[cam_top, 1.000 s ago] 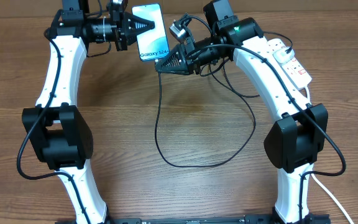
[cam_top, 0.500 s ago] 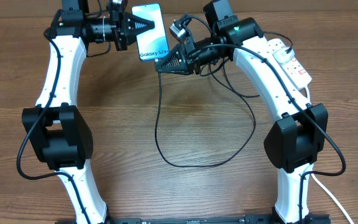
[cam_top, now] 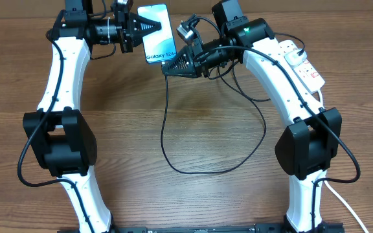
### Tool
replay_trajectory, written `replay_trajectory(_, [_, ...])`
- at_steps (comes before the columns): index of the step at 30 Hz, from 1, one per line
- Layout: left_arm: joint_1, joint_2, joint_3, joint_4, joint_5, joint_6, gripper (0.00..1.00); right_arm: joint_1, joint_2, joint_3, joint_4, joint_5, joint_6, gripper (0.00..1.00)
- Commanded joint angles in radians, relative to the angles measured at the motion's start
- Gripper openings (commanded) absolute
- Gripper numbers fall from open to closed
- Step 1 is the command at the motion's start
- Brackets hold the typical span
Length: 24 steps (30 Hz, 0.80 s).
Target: Plug charger to phone and switch on socket
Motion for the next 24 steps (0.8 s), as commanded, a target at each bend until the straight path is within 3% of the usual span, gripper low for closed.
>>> replay_trajectory(1, [-0.003,-0.041,0.026,0.003,0.058,0.001,0.04,-0.004,-0.037,0.029,0.011,0.008,0.003,0.04])
replay_trajectory(10, [-0.005,-0.041,0.026,0.004,0.014,0.002,0.04,-0.004,-0.037,0.029,0.010,0.005,0.003,0.04])
replay_trajectory(20, [0.082,-0.041,0.026,-0.021,-0.336,0.001,0.04,0.019,-0.037,0.023,-0.111,0.494,0.008,0.04])
replay_trajectory(24, [0.119,-0.041,0.026,-0.096,-0.408,0.050,0.04,0.042,-0.024,0.013,-0.126,0.818,0.125,0.04])
